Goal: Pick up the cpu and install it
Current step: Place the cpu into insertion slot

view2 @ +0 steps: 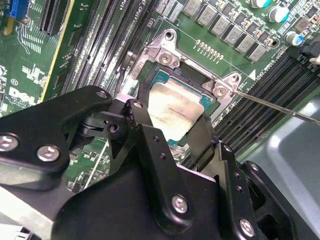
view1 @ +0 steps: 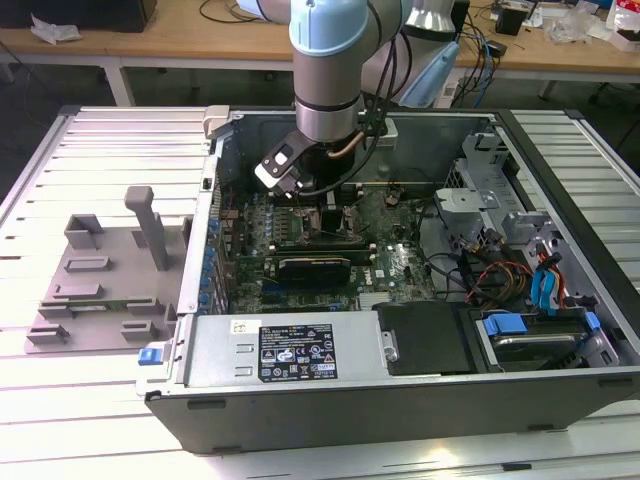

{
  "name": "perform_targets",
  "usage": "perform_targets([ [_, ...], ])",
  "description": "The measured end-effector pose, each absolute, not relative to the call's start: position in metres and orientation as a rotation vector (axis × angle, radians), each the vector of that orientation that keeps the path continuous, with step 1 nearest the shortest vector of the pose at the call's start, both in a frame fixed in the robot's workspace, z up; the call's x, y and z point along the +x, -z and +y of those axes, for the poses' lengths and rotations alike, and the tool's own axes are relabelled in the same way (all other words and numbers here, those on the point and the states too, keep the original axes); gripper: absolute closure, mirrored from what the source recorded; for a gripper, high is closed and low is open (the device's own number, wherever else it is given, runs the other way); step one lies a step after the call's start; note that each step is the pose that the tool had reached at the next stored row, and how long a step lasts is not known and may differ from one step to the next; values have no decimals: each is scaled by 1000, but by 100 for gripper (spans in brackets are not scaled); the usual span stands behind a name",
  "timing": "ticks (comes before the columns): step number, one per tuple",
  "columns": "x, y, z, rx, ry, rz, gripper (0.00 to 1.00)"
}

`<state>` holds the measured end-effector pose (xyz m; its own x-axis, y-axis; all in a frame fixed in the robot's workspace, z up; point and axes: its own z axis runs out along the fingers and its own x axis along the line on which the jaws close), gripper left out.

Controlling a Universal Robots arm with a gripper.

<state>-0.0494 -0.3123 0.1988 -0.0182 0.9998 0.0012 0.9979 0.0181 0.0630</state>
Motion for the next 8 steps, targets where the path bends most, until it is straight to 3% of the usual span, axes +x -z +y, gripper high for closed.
perform_targets([
  [8,-49,-199,-311,2170,-71,2210,45],
])
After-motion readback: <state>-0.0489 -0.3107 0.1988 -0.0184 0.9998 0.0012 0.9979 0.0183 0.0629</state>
